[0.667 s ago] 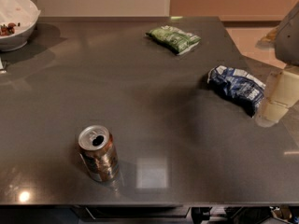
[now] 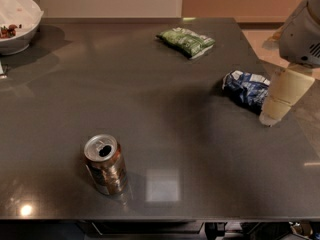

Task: Move blue chip bag near orange can

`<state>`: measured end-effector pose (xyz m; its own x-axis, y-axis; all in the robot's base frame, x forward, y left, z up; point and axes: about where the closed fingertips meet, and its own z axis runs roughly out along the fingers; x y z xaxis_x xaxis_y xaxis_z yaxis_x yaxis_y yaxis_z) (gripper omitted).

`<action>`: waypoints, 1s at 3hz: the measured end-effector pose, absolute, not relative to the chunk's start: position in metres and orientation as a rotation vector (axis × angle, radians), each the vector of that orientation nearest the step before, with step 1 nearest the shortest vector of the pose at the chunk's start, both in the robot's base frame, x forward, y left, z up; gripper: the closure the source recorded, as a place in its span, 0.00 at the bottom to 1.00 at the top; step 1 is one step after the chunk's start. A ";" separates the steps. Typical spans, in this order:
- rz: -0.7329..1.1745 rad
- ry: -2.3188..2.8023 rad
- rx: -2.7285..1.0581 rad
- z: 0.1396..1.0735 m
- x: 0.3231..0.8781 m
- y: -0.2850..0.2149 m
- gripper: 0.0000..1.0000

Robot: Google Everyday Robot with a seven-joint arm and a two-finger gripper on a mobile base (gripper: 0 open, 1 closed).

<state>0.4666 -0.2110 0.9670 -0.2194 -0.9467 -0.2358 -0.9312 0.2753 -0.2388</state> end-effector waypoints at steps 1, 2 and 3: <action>-0.024 2.247 -1.661 0.944 0.506 -0.215 0.00; 0.011 2.298 -1.616 0.916 0.540 -0.225 0.00; 0.029 2.364 -1.580 0.887 0.561 -0.242 0.00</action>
Offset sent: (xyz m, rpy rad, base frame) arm 0.1154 -0.0291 -0.0869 0.0714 0.0933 -0.1349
